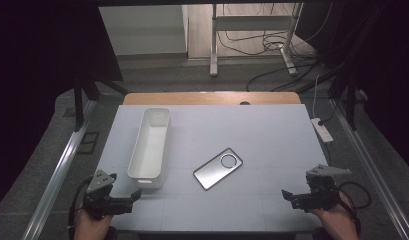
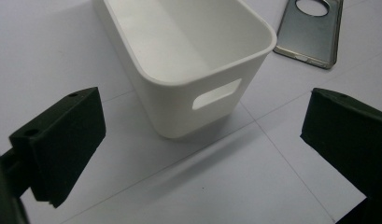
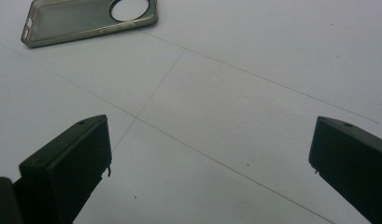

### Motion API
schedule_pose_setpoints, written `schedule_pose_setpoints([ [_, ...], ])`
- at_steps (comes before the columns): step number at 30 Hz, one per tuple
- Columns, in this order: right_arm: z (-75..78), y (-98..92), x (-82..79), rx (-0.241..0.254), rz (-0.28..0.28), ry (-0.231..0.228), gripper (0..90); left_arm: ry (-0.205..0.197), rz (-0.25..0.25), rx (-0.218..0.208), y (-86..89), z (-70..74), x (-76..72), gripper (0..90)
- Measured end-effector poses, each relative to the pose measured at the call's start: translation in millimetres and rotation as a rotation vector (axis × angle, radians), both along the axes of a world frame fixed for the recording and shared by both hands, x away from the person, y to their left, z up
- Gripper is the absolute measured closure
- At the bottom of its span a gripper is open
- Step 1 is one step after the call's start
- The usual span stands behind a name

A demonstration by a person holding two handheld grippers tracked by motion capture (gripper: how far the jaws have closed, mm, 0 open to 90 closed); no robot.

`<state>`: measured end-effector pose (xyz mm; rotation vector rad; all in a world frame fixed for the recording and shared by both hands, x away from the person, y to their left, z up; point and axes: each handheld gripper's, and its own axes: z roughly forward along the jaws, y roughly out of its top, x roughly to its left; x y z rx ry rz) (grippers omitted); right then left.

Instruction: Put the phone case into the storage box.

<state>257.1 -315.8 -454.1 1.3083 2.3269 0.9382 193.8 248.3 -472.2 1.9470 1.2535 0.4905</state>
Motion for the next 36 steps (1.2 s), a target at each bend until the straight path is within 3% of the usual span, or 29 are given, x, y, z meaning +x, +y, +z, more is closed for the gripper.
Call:
schedule_pose_setpoints([
  [8, 1.4, 1.4, 3.3, 0.013, 0.012, -0.016, 0.0, 0.003, -0.002, 0.004, -0.3, -0.2, 0.3, 0.5],
  [16, 0.7, 7.7, 8.9, 0.027, 0.051, -0.015, 0.0, 0.004, -0.011, 0.005, -0.6, -0.6, 0.4, 0.6],
  [23, -0.9, 18.1, 14.0, 0.038, 0.099, -0.041, 0.0, -0.001, -0.011, 0.003, -0.8, -0.7, -0.2, 0.6],
  [30, -2.6, 25.5, 19.8, 0.045, 0.116, -0.024, 0.0, -0.004, -0.014, 0.005, -1.0, -0.7, -0.4, 0.5],
  [36, -7.0, 42.0, 25.8, 0.053, 0.162, -0.001, 0.0, -0.002, -0.012, 0.002, -0.8, -0.8, -0.3, 0.6],
])
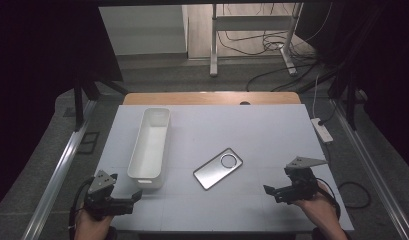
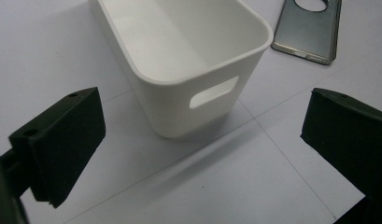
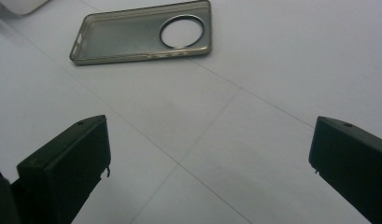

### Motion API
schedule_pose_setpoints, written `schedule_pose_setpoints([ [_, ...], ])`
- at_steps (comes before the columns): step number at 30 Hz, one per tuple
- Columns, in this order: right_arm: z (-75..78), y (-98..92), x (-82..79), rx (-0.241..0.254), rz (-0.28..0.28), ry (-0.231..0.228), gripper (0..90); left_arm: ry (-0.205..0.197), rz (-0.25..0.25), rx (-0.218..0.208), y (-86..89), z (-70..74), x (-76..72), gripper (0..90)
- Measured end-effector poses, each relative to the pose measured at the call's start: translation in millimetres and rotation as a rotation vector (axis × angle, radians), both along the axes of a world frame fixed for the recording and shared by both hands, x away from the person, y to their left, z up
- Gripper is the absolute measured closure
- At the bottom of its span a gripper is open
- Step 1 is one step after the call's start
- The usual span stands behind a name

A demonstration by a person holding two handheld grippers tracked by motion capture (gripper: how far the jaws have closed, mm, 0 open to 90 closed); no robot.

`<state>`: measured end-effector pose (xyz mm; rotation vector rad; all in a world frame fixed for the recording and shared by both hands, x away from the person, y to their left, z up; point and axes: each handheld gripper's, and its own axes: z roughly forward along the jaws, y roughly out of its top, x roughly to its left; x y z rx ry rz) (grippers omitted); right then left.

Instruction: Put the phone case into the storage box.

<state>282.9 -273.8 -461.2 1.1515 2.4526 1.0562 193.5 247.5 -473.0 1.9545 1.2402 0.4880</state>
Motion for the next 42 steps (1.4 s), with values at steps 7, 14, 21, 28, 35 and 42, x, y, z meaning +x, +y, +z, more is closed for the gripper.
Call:
schedule_pose_setpoints([
  [7, -1.4, 14.8, 6.0, -0.001, 0.041, 0.005, 0.0, -0.001, -0.004, -0.01, 0.8, -0.1, 0.0, 0.7],
  [14, -3.4, 23.0, 10.7, -0.007, 0.059, 0.011, 0.0, -0.003, -0.005, -0.003, 0.4, 0.0, -0.2, 0.8],
  [21, -4.2, 33.9, 17.2, -0.003, 0.079, 0.007, 0.0, -0.003, -0.009, 0.002, -0.5, -0.2, -0.1, 0.8],
  [28, -4.8, 42.4, 23.4, 0.012, 0.114, 0.028, 0.0, -0.002, -0.017, 0.009, -0.9, -0.1, -0.3, 0.8],
  [35, -4.3, 49.2, 29.3, 0.013, 0.12, 0.042, 0.0, -0.005, -0.022, 0.007, -0.8, -0.2, -0.4, 0.8],
  [42, -6.5, 60.6, 33.8, -0.006, 0.137, 0.035, 0.0, -0.005, -0.018, -0.013, 1.3, -0.1, -0.2, 0.8],
])
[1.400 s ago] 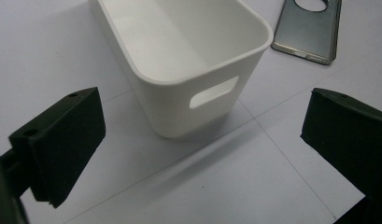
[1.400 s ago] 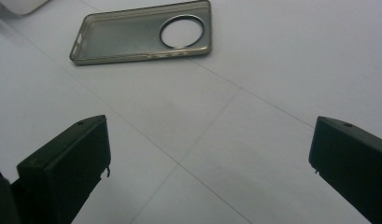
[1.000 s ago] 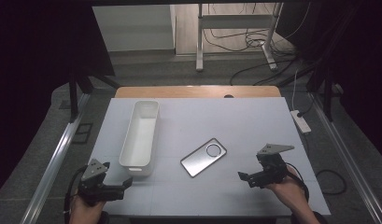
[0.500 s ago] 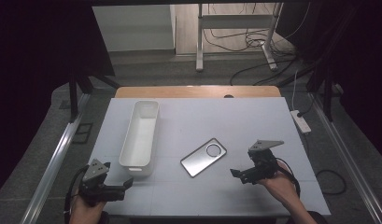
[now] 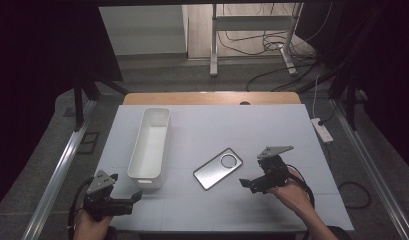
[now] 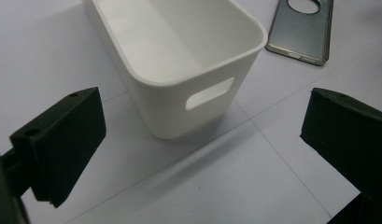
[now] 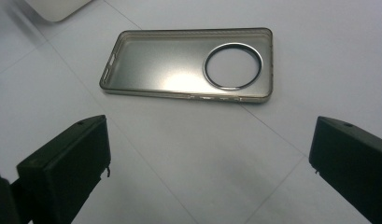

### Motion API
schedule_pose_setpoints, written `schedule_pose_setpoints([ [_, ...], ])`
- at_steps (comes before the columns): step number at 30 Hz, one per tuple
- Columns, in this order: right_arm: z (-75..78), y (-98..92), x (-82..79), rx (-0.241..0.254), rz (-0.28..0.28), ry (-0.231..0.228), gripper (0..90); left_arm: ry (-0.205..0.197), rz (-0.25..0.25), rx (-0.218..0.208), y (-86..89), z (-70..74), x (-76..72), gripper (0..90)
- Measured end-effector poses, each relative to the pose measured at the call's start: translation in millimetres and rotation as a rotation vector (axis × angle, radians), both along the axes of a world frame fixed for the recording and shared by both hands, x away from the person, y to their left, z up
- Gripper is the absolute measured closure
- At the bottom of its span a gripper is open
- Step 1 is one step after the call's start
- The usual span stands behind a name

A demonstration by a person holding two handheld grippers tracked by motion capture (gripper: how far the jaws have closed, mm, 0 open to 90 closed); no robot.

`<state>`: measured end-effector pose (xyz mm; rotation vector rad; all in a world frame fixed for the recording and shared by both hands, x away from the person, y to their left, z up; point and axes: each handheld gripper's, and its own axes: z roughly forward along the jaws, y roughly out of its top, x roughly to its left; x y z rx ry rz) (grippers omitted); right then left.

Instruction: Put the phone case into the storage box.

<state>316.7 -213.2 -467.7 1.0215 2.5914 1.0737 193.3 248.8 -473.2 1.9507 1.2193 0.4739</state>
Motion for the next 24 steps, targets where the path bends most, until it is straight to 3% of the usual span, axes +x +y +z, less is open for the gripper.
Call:
schedule_pose_setpoints([
  [24, -9.4, 49.3, 13.4, -0.088, 0.053, 0.019, 0.0, -0.01, 0.002, 0.001, 0.3, 0.5, -1.2, 0.8],
])
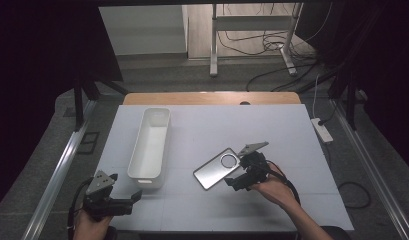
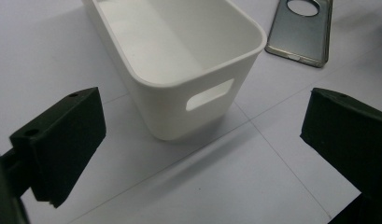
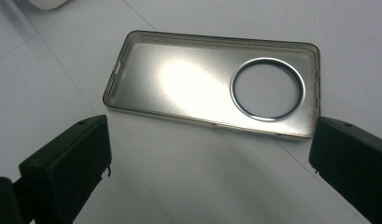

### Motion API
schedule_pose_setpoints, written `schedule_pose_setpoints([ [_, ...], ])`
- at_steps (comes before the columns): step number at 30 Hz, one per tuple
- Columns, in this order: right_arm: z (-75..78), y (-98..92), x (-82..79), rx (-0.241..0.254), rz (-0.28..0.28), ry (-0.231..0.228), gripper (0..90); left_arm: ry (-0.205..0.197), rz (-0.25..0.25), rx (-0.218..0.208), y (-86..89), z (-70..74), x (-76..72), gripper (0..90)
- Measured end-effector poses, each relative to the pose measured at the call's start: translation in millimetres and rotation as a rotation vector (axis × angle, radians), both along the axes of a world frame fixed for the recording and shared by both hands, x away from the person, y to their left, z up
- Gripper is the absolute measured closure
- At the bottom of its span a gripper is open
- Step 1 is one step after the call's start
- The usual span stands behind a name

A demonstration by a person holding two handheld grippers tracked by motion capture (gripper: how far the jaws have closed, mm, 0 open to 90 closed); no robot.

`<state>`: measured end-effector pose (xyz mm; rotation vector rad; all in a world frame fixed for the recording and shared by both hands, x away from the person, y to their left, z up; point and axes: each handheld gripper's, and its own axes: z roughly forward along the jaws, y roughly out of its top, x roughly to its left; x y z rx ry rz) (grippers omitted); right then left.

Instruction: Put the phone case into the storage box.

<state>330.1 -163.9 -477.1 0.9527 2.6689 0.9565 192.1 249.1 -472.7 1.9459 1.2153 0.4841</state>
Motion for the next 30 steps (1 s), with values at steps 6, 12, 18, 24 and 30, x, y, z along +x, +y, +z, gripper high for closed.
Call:
schedule_pose_setpoints([
  [6, -2.5, 13.0, 3.4, -0.021, 0.004, -0.002, 0.0, 0.0, 0.002, -0.005, 0.5, 0.0, 0.0, 0.7],
  [12, -4.3, 25.2, 6.3, -0.038, 0.0, -0.001, 0.0, -0.001, 0.002, -0.005, 0.5, -0.1, 0.0, 0.7],
  [18, -8.0, 37.7, 10.1, -0.055, 0.009, 0.008, 0.0, -0.002, 0.007, -0.008, 0.7, 0.0, -0.2, 0.8],
  [24, -9.7, 52.7, 12.4, -0.067, 0.032, 0.014, 1.6, -0.002, 0.007, -0.007, 0.8, 0.0, -0.2, 0.8],
  [30, -14.5, 59.5, 14.1, -0.091, 0.05, 0.005, 10.7, -0.005, 0.006, -0.008, 1.0, -0.1, -0.4, 0.8],
])
